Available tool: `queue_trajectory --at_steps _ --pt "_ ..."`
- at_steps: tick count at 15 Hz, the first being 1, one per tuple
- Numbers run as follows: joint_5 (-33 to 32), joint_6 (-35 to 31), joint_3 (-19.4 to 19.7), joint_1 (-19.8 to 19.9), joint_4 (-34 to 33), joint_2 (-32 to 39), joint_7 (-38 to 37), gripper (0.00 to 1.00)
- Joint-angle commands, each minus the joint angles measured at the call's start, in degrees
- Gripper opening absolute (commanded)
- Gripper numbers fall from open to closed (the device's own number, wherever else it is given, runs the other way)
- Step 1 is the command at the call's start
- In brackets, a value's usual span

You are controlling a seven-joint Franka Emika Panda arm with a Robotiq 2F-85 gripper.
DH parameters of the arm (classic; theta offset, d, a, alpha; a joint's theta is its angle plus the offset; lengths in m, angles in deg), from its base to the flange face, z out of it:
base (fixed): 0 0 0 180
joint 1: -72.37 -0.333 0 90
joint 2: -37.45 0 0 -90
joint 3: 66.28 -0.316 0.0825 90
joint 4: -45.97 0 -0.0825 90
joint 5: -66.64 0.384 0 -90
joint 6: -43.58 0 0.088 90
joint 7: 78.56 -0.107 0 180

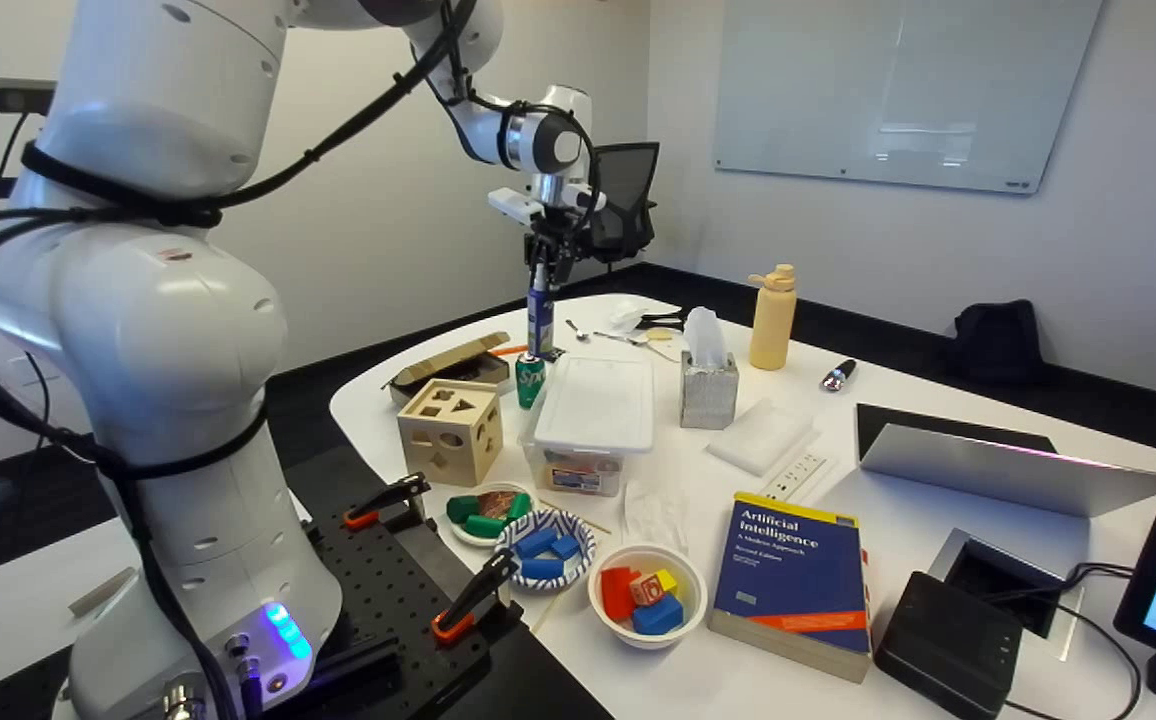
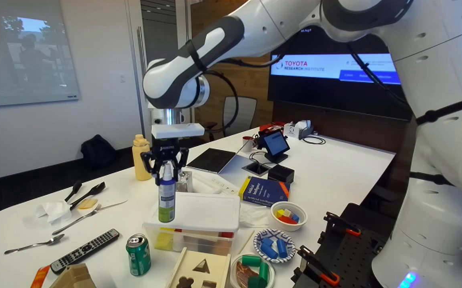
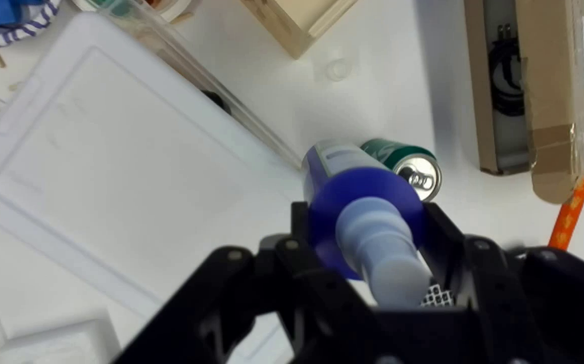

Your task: Move the blue bottle closer to the white bowl

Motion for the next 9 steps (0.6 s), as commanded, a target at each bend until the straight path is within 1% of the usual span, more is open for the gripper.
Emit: queue_trajectory --at_steps 1,4,9 --pt "-2.0 -1.2 3.6 0.1 8.4 -10.5 -8.2 0.31" --pt "-2.2 -2.9 6.2 3.1 14.2 -15.9 -12.0 0.31" --pt "-5.0 -6.4 11.2 10.6 24.8 -25.0 -16.4 0.31"
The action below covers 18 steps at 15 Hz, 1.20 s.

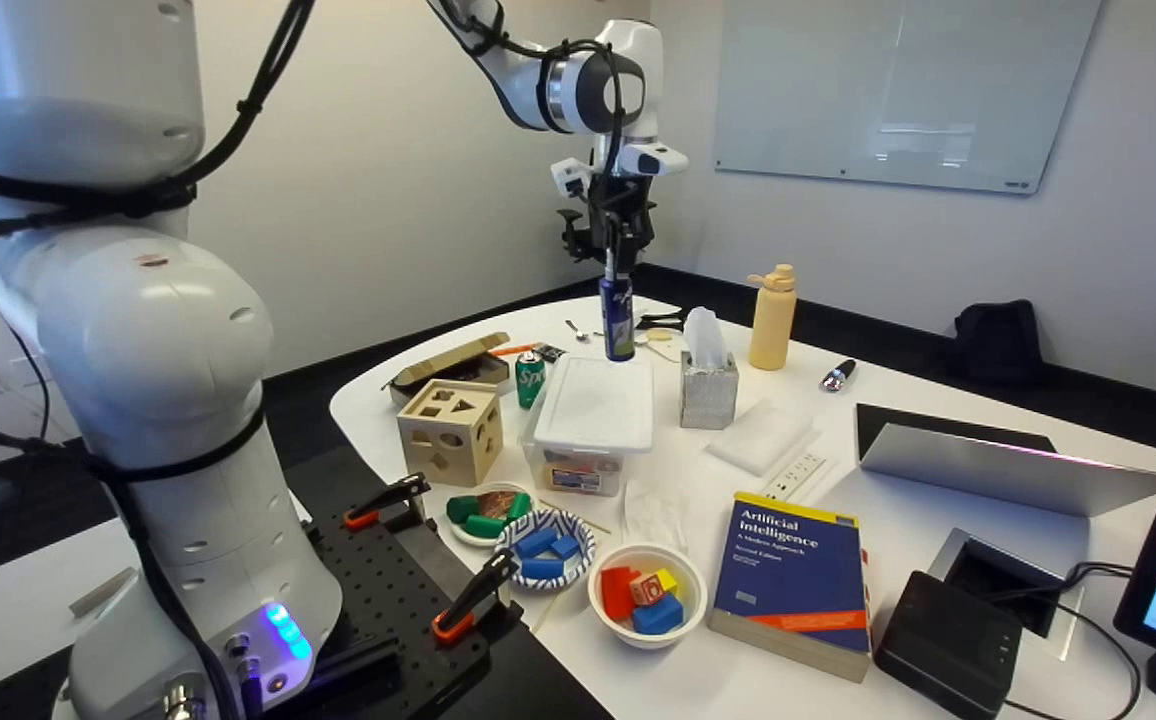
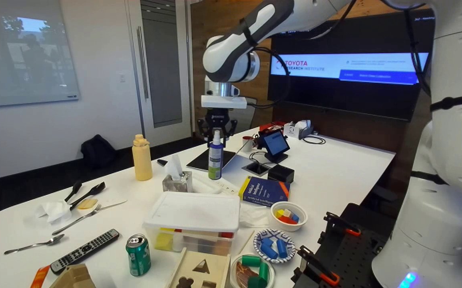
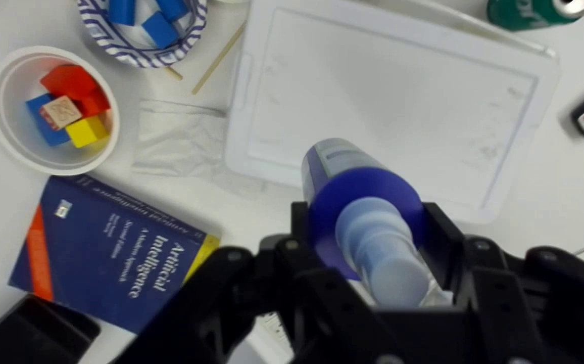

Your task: Move the blue bottle closer to the white bowl

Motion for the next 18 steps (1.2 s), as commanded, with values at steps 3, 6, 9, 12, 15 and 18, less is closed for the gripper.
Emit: queue_trajectory --at_steps 3,6,9,12,15,18 --pt "-1.7 -5.6 4.7 9.3 12.0 -9.5 -3.2 0.31" --pt "1.2 -9.2 7.3 14.7 13.9 -7.3 0.0 0.31" --pt "2.1 -11.7 9.6 18.4 14.8 -5.0 1.0 0.31" --pt "0.8 -14.4 11.8 20.4 15.9 -2.9 -0.1 0.31" --pt "2.2 -17.8 13.4 22.1 17.8 -0.2 1.8 0.31" --pt "3.2 -22.2 14.8 23.8 20.0 3.5 3.3 0.31"
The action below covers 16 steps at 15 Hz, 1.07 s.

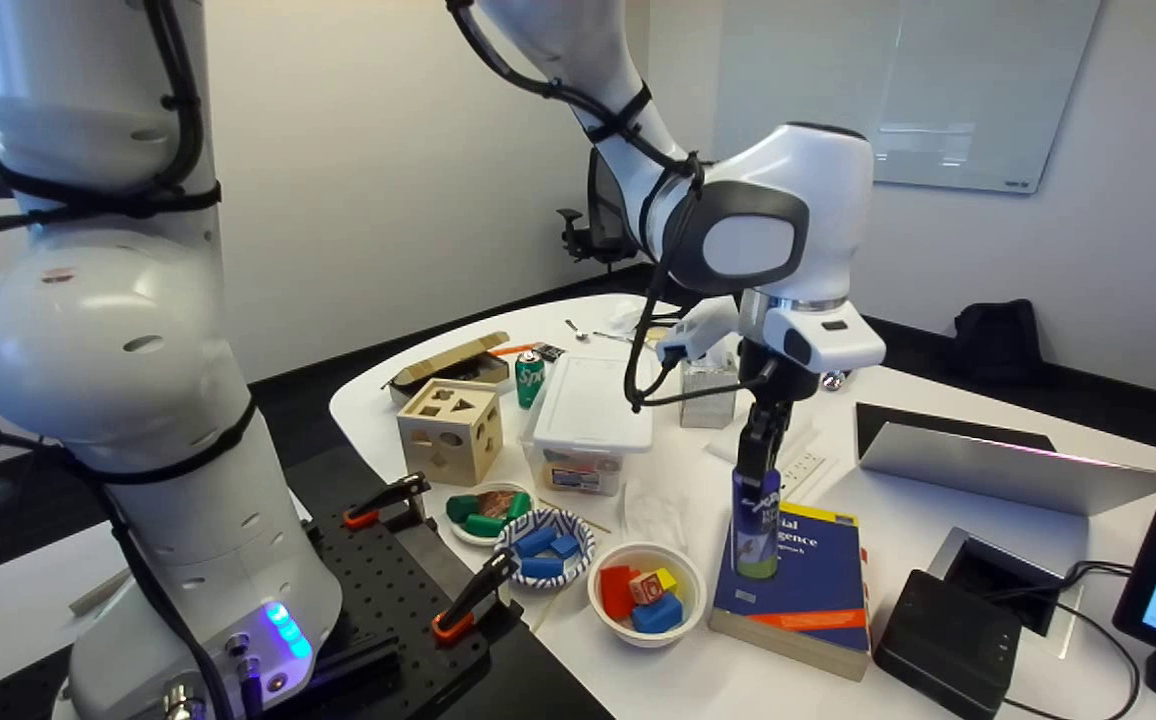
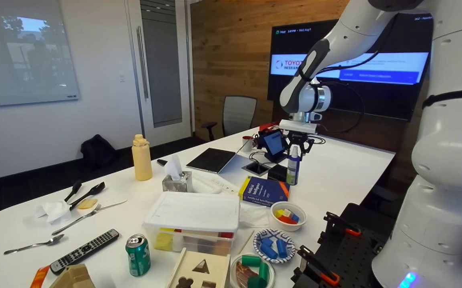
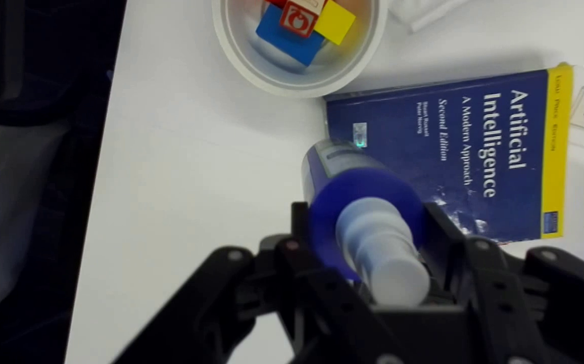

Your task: Move the blue bottle closer to the white bowl

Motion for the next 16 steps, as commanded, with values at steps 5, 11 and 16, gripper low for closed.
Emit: queue_trajectory --at_steps 5,11,16 --pt "9.3 -8.2 0.7 4.4 3.9 7.5 9.1 0.31" --pt "17.7 -12.5 -2.0 8.9 2.4 13.5 17.1 0.31" --pt "22.6 -14.1 -5.3 11.2 0.4 16.8 19.9 0.81"
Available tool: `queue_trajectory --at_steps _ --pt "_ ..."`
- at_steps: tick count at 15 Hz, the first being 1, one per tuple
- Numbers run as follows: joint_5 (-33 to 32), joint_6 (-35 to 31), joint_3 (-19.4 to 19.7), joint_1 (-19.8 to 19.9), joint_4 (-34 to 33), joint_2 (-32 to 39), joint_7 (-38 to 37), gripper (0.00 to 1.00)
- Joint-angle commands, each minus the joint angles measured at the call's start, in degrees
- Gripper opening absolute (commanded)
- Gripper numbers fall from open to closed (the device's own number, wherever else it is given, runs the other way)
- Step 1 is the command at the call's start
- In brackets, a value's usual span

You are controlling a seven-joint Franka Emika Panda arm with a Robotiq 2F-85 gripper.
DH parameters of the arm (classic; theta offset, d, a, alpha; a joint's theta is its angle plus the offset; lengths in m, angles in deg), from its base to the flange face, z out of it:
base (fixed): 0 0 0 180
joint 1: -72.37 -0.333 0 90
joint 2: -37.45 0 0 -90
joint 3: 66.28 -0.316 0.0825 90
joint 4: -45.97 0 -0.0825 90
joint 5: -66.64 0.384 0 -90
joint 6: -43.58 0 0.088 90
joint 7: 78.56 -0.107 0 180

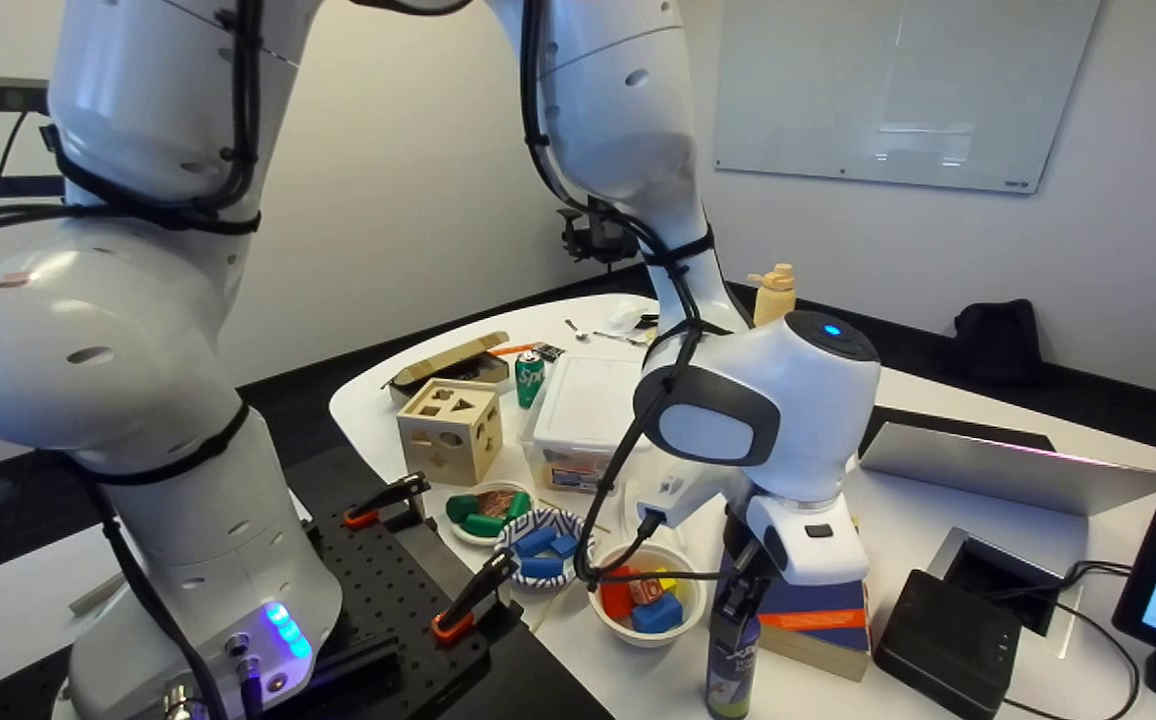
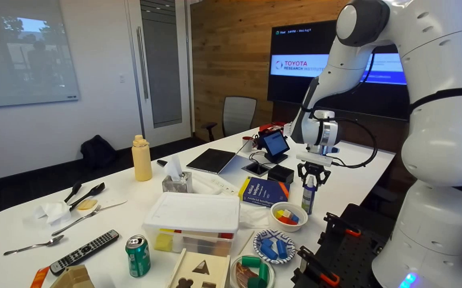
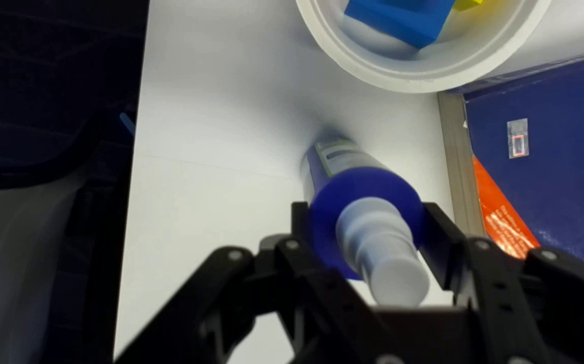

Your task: Move the blue bottle closer to the white bowl

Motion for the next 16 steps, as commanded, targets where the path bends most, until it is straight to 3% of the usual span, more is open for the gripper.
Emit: queue_trajectory --at_steps 1,4,7,11,16 --pt "2.2 -1.4 -1.4 0.7 -1.3 0.5 1.5 0.81" --pt "-0.3 0.4 1.1 -1.6 -0.8 -1.8 -0.5 0.99" --pt "-3.2 3.1 2.7 -4.9 0.7 -6.5 -1.7 1.00" --pt "-12.8 12.7 5.6 -14.2 1.7 -13.9 -10.0 1.00" --pt "-21.1 23.4 1.1 -20.3 -1.1 -20.0 -18.3 1.00"
